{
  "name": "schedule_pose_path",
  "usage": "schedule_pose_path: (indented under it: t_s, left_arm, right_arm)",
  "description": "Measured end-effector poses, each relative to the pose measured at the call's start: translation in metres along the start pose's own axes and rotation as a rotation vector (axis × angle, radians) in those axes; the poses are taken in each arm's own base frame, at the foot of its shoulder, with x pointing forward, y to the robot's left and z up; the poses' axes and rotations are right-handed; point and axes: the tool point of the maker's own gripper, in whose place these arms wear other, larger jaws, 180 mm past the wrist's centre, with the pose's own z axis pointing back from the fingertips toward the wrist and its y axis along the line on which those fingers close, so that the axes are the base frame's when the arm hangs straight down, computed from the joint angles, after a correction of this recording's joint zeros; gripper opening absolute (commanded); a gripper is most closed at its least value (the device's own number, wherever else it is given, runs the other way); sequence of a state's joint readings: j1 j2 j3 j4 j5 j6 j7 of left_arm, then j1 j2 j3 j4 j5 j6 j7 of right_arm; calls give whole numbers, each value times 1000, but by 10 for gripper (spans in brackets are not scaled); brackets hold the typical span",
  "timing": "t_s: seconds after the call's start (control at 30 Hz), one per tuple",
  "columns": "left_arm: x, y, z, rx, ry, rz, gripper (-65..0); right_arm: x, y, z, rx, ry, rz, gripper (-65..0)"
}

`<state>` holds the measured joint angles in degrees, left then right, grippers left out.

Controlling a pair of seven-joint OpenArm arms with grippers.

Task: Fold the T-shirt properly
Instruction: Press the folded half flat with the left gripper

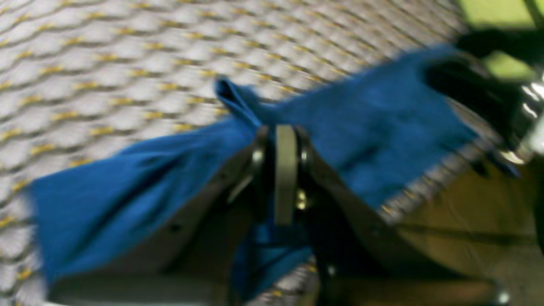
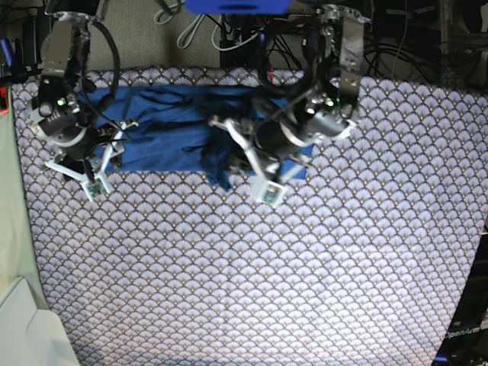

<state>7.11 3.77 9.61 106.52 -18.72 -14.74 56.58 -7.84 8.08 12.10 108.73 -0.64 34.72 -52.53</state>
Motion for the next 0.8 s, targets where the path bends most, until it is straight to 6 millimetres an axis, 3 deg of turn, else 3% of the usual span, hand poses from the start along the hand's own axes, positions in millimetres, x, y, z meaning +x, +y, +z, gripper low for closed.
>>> schedule_pose_path:
  t_s: [0.13,0.3,0.4,0.53,0.67,0.8]
  left_arm:
    - [-13,-25,-4,-117,42,1,-393]
    - [-13,-43,-1,-220,42,7,-229]
    - [-13,-54,3,-291,54,8,-190]
    - [-1,-61,8,-347,16,40,-187]
    - [7,-37,16,-287,-12,51,-188]
    - [31,27,38,-127,-108,80,-222]
  right_arm:
    - [0,0,0,0,0,1,-348]
    - [0,0,0,0,0,0,-348]
    - [-6,3,0,6,13,1,-348]
    - [-6,3,0,7,13,0,-348]
    - [-6,3,0,6,14,1,-348]
    - [-6,3,0,6,15,0,-348]
